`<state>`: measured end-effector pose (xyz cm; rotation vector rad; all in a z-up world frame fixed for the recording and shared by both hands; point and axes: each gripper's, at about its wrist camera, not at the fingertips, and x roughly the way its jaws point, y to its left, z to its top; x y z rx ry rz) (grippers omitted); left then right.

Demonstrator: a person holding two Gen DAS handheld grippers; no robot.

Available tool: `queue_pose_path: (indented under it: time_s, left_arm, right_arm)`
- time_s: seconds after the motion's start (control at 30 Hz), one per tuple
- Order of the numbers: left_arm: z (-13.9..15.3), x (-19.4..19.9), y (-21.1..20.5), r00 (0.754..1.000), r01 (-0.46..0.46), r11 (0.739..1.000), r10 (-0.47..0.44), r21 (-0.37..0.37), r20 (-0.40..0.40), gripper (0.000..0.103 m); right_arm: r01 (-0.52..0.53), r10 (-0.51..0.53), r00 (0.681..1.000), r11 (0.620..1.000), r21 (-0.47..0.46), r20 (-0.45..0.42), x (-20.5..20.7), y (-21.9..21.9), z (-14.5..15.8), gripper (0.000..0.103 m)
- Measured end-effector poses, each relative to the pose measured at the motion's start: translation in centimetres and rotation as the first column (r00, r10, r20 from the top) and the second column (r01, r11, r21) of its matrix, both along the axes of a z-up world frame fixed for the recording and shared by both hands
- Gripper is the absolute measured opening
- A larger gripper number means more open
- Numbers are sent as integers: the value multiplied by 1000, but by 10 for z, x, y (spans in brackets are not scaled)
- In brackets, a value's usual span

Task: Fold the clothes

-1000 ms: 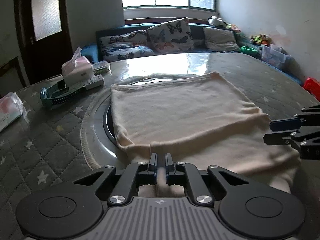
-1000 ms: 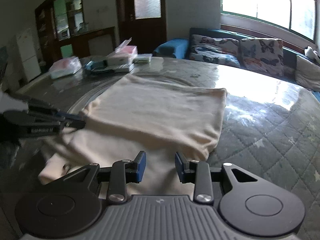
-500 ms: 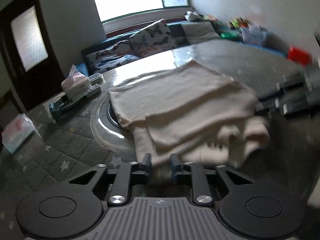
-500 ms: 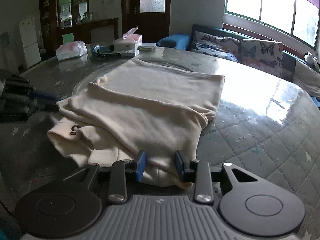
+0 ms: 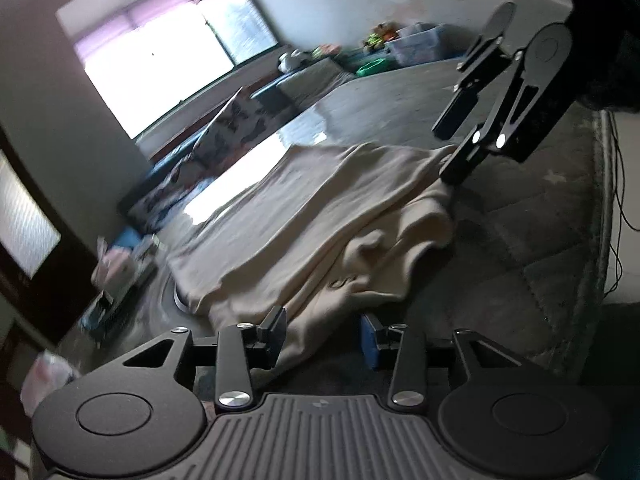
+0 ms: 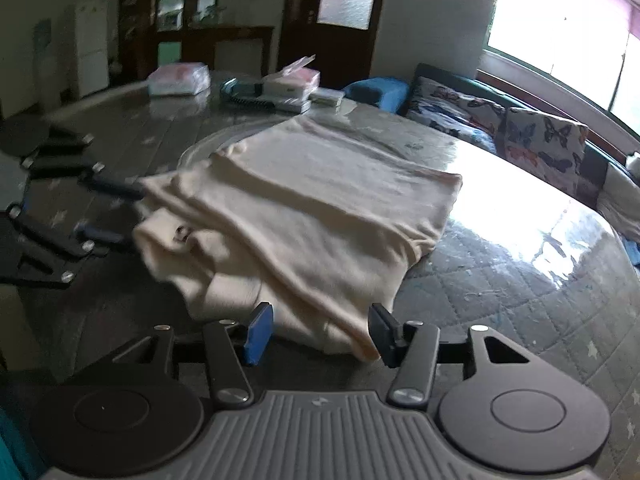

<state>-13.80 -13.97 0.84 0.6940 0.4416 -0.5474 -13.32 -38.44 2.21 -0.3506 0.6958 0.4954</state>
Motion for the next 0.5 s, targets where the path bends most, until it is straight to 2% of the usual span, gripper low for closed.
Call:
queue_pose_path:
  time_s: [0.1, 0.13, 0.17, 0.27, 0.5]
  left_arm:
    - [-1, 4, -3, 1000, 17, 1000, -17, -14, 9, 40]
    - [0, 6, -3, 1000, 16, 1000, -16, -27, 6, 33]
    - [3, 9, -1, 1000, 9, 999, -9, -47, -3, 20]
    - [11, 19, 2, 1000, -14, 994, 11, -108, -29, 10]
    - [37, 53, 13, 994, -87, 964, 66, -251, -91, 9]
  right_arm:
    - [-39, 39, 999, 999, -38, 11, -6, 5, -3, 60]
    - [-52, 52, 999, 997, -49, 15, -7, 7, -4, 62]
    - [-65, 66, 998, 996, -56, 17, -8, 9, -5, 64]
    - [-104, 106, 994, 992, -76, 26, -11, 14, -7, 67]
    - [-167, 175, 981, 982, -91, 81, -2, 31, -10, 66]
